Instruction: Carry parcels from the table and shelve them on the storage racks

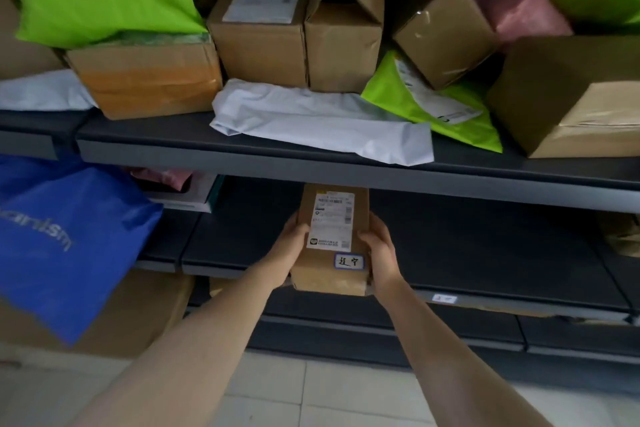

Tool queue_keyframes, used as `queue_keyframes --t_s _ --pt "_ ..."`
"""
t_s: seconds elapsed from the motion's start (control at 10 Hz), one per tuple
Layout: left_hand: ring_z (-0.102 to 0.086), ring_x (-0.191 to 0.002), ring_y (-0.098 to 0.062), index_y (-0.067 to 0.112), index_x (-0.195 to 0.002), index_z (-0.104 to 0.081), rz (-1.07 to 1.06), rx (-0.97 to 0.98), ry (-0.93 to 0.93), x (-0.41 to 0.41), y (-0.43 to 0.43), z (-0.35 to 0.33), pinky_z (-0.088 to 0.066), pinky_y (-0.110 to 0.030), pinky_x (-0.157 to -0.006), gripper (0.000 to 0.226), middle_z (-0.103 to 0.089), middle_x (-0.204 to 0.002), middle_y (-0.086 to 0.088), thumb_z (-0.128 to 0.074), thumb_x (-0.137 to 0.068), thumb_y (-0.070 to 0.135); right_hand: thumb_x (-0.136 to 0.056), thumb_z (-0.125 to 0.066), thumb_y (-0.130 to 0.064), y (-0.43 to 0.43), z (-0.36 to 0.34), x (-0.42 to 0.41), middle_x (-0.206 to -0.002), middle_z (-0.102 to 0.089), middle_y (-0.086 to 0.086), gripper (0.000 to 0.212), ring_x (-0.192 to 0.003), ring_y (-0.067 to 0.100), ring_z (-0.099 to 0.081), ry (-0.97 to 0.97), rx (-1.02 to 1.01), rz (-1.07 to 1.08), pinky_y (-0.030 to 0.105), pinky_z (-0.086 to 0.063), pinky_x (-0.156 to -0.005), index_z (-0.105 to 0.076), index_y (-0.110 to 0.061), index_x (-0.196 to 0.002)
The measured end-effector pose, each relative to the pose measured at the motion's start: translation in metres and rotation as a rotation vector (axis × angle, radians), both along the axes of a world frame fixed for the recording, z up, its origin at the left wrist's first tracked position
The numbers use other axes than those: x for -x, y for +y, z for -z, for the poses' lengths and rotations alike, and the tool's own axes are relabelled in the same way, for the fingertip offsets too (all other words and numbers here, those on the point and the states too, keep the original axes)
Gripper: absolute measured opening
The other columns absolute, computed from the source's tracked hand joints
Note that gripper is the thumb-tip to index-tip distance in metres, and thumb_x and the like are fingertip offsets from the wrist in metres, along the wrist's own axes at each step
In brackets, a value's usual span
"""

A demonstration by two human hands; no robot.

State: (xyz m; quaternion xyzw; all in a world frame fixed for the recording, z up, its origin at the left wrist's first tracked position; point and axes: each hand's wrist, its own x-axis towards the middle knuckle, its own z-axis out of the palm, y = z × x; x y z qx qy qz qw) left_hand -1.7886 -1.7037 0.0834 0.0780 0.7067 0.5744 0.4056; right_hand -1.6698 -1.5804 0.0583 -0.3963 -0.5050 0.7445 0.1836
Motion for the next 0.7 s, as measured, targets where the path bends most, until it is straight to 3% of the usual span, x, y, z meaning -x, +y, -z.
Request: queue_keyframes --t_s 0.1,0.2,0.3,0.4,0.5,0.6,0.7 --pt "-0.061 -0.118 -0.03 0.033 -0.146 -0.046 0.021 -0.017 0.083 0.018 0.019 0.016 -0.046 -0.054 -0.104 0.043 -0.065 -0.134 -0.009 -0.046 -0.103 0.026 -0.104 -0.049 -0.012 0.018 0.015 0.02 -0.119 -0.069 -0.001 0.05 -0.081 0.004 -0.074 -0.009 -0.017 -0.01 0.017 -0.058 -0.056 -0.043 -0.03 -0.15" --pt "-0.062 -0.109 -0.023 0.035 -0.145 -0.046 -0.043 -0.036 0.131 0.034 0.036 0.027 -0.05 -0.043 -0.09 0.043 -0.066 -0.122 -0.001 -0.049 -0.103 0.036 -0.107 -0.05 -0.017 0.036 0.019 0.042 -0.124 -0.066 0.003 0.049 -0.083 0.004 -0.07 0.006 -0.05 0.008 0.013 -0.056 -0.056 -0.041 -0.027 -0.154" --pt "-0.062 -0.088 -0.012 0.037 -0.126 -0.057 -0.042 -0.034 0.174 0.055 0.053 0.035 -0.044 -0.029 -0.065 0.025 -0.065 -0.099 0.009 -0.047 -0.103 0.041 -0.106 -0.052 -0.025 0.05 0.019 0.062 -0.12 -0.069 0.001 0.045 -0.089 0.011 -0.069 -0.027 -0.108 0.004 0.021 -0.057 -0.065 -0.046 -0.03 -0.15" --pt "-0.058 -0.079 -0.01 0.036 -0.1 -0.055 0.017 0.039 0.234 0.071 0.063 0.036 -0.038 -0.027 -0.06 0.014 -0.061 -0.089 0.008 -0.045 -0.102 0.045 -0.103 -0.055 -0.035 0.055 0.02 0.073 -0.112 -0.073 -0.001 0.027 -0.091 0.015 -0.071 -0.09 -0.204 0.021 0.03 -0.056 -0.074 -0.057 -0.036 -0.13" --pt "-0.051 -0.07 -0.012 0.023 -0.092 -0.056 0.046 0.184 0.354 0.081 0.074 0.029 -0.036 -0.026 -0.056 0.026 -0.056 -0.083 0.001 -0.039 -0.106 0.038 -0.1 -0.056 -0.043 0.061 0.012 0.083 -0.112 -0.074 0.004 0.019 -0.092 0.021 -0.07 -0.182 -0.289 -0.01 0.034 -0.056 -0.078 -0.061 -0.032 -0.113" --pt "-0.043 -0.062 -0.01 0.024 -0.072 -0.043 0.04 0.263 0.562 0.085 0.07 0.007 -0.032 -0.023 -0.052 0.036 -0.048 -0.074 0.002 -0.037 -0.107 0.024 -0.101 -0.052 -0.039 0.064 -0.004 0.083 -0.11 -0.069 0.002 0.022 -0.083 0.014 -0.063 -0.194 -0.308 0.032 0.025 -0.047 -0.063 -0.059 -0.027 -0.117" --pt "-0.042 -0.066 -0.005 0.027 -0.072 -0.044 -0.053 0.082 0.645 0.086 0.054 -0.015 -0.033 -0.02 -0.059 0.033 -0.048 -0.075 0.008 -0.043 -0.105 0.019 -0.102 -0.052 -0.032 0.058 -0.019 0.065 -0.101 -0.063 -0.017 0.023 -0.083 -0.001 -0.057 -0.008 -0.308 0.182 0.012 -0.04 -0.062 -0.053 -0.031 -0.125"
